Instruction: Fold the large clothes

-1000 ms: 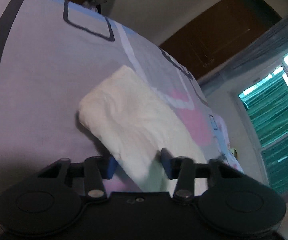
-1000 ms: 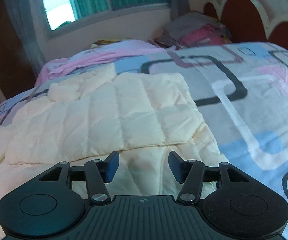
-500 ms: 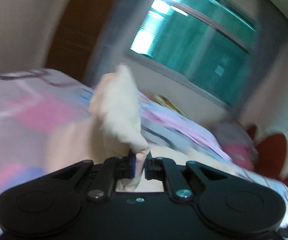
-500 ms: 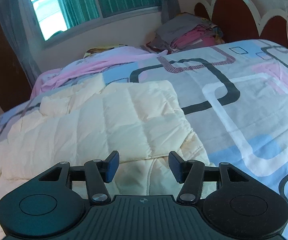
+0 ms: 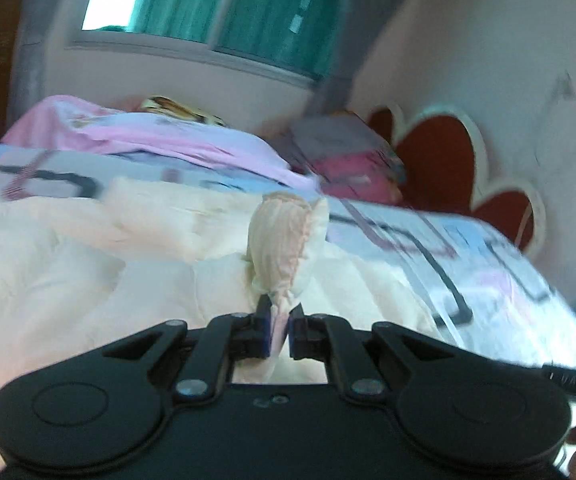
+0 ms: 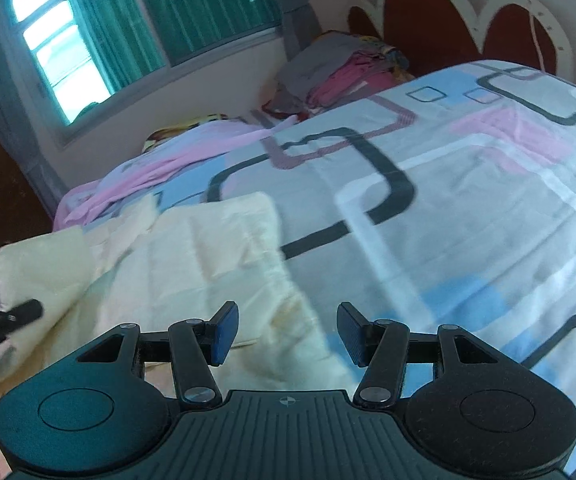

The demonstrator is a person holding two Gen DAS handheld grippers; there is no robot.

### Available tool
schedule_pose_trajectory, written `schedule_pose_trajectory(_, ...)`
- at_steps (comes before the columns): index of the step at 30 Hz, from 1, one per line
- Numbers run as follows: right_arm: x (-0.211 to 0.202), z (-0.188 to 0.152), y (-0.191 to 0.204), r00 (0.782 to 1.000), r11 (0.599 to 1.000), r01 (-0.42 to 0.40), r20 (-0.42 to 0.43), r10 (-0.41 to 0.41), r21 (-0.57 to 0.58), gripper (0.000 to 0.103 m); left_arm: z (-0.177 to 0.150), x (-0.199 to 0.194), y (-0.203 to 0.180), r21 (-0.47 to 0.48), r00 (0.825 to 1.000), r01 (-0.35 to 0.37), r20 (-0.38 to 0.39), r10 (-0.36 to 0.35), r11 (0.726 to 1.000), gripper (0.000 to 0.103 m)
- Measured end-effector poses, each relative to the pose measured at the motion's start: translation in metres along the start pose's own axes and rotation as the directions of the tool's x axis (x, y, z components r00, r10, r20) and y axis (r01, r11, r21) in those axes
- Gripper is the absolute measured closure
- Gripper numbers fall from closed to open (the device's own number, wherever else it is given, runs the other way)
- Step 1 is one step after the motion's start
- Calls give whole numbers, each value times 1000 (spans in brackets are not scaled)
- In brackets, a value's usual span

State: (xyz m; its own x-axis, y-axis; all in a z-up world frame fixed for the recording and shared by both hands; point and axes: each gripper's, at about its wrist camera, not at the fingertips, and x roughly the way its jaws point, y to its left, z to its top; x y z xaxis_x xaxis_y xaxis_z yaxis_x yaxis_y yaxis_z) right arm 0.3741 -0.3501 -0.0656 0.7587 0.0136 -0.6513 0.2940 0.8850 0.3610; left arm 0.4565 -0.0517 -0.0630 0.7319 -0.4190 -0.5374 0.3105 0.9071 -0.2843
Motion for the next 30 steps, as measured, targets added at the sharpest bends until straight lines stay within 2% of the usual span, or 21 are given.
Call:
schedule_pose_trajectory(5,-4,7,-24,1000,999,14,0,-14,29,48,-11,38,-39,45,997,27,-74,-23,999,95)
schedule_pose_trajectory(6,-4,8,-26,1000,999,14,0,-14,32,47,-14,46,-44,51,994,38,-106,-32,998,90)
schedule_pose_trajectory(8,-4,11,-31,1000,999,7,-5,-6,38,47,-22,54,-54,66,988,49,-148,-38,997,64)
schedule_pose_trajectory(9,-4,12,-32,1000,999,2,-8,-2,43,47,-25,55,-58,78,987,65,-152,-52,995,37)
schedule_pose_trajectory(10,-3,13,-32,1000,999,1,-9,0,47,47,-27,52,-60,78,987,82,-147,-70,994,17)
schedule_pose_trajectory(12,0,14,-30,1000,999,-15,-8,16,50,47,-28,36,-63,89,991,85,-106,-76,992,18)
schedule_pose_trajectory(14,4,16,-24,999,998,-42,-5,43,56,47,-26,22,-57,91,995,60,-85,-52,994,21)
schedule_pose_trajectory(16,10,16,-13,996,994,-88,-13,89,58,47,-23,2,-37,56,998,31,-47,-28,998,27)
schedule_pose_trajectory(19,25,16,9,987,987,-155,-34,157,43,46,-17,-25,8,4,997,-74,4,74,997,35)
schedule_pose_trajectory(21,37,15,25,980,981,-193,-46,194,21,28,-17,-44,46,-20,984,-176,34,176,984,40)
schedule_pose_trajectory(24,59,13,44,972,975,-220,-79,219,-4,28,-19,-62,102,-65,954,-294,32,297,953,43)
schedule_pose_trajectory(27,83,10,57,969,976,-217,-124,214,-9,29,-21,-64,140,-79,939,-341,8,343,937,46)
schedule_pose_trajectory(28,87,9,61,970,978,-206,-135,201,-20,36,-21,-60,145,-79,940,-340,-8,340,937,46)
schedule_pose_trajectory(29,90,8,64,970,978,-204,-146,196,-38,66,-23,-56,152,-79,943,-333,-21,333,940,47)
schedule_pose_trajectory(30,91,7,68,967,976,-213,-155,204,-50,90,-25,-52,158,-74,943,-332,-29,330,941,48)
